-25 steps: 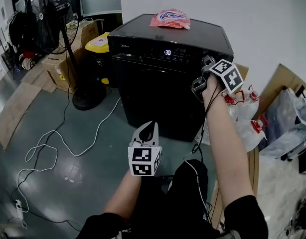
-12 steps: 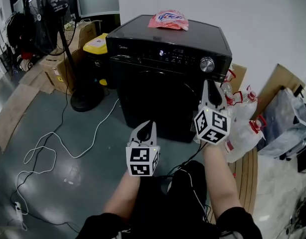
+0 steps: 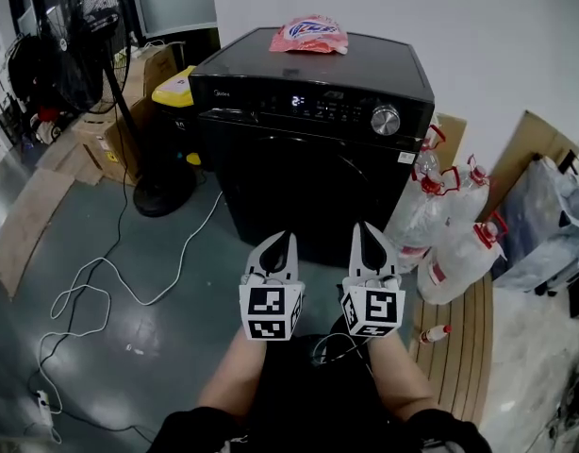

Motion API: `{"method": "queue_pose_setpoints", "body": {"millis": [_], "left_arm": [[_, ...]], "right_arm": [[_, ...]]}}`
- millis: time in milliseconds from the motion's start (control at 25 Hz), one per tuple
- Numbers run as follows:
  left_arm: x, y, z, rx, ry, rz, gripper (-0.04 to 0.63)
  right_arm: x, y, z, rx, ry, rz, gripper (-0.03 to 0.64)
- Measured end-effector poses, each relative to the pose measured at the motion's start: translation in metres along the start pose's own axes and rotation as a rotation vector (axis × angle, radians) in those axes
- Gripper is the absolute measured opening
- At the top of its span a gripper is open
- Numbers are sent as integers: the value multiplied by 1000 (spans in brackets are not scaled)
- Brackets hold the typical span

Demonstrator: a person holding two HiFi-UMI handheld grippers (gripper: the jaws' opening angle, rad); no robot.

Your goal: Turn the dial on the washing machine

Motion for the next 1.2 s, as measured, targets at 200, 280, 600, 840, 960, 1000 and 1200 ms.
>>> {"method": "queue_pose_setpoints", "body": {"millis": [200, 280, 600, 840, 960, 1000, 1200], "left_arm": [[-11, 2, -11, 7, 2, -14, 12], [-18, 3, -24, 11, -4, -22, 12], [-43, 28, -145, 35, 31, -24, 12], [-16, 56, -301, 33, 24, -20, 12], [14, 59, -375, 31, 27, -4, 12], [25, 59, -396, 31, 34, 6, 12], [77, 61, -476, 7, 49, 48, 12]], "right_arm": [[-16, -3, -14, -21, -8, -24, -2], [-26, -5, -23, -29, -5, -40, -2], [-82, -5, -128, -98, 40, -76, -2], [-100, 18, -269, -108, 73, -77, -2], [-92, 38, -348, -105, 67, -71, 0], [-87, 44, -373, -104, 68, -66, 0], [-55, 69, -460, -109, 79, -25, 0]]}}
Point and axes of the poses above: the fingertips, and each gripper's own axes: x backward along the fingers, y to its left, z out of its underside, the point moved 7 cm from there along x, backward along the fingers, and after that the axes turned 10 degrees about -x, right-handed, at the moved point
